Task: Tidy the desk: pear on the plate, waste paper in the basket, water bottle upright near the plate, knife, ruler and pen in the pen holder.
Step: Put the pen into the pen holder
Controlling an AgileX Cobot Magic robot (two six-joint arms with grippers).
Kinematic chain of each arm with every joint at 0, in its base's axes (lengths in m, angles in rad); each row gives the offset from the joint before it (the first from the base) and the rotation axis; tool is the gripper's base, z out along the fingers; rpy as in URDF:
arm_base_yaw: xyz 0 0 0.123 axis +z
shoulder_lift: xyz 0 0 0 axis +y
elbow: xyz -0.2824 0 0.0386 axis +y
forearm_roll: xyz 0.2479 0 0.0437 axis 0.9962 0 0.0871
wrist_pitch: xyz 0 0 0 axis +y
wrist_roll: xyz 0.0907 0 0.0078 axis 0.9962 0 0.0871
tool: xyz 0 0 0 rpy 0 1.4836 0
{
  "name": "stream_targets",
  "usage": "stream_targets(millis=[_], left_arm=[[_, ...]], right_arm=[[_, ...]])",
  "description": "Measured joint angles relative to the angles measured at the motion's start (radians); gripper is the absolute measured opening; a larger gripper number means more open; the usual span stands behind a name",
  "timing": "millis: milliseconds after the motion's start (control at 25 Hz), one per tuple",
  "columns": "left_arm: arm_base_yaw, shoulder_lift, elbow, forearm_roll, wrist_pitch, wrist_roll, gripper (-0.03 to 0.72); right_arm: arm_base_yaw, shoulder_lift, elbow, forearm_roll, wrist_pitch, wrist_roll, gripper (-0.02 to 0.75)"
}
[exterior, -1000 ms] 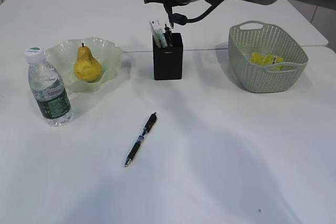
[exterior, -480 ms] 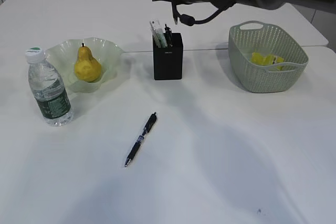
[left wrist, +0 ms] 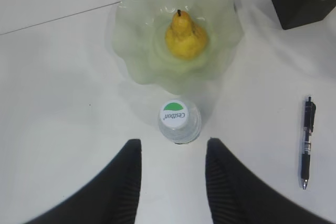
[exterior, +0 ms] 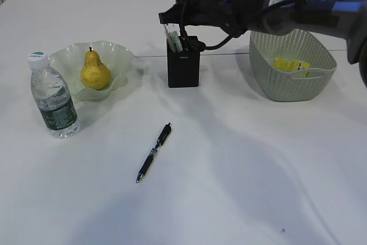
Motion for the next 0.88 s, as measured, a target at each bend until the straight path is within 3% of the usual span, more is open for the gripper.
stream_targets(millis=[880], left_arm=[[0.000, 0.022, 0.000, 0.000, 0.000, 0.000, 0.285]], right_arm=[[-0.013, 0.036, 0.000, -0.003, 0.006, 0.021, 0.134]])
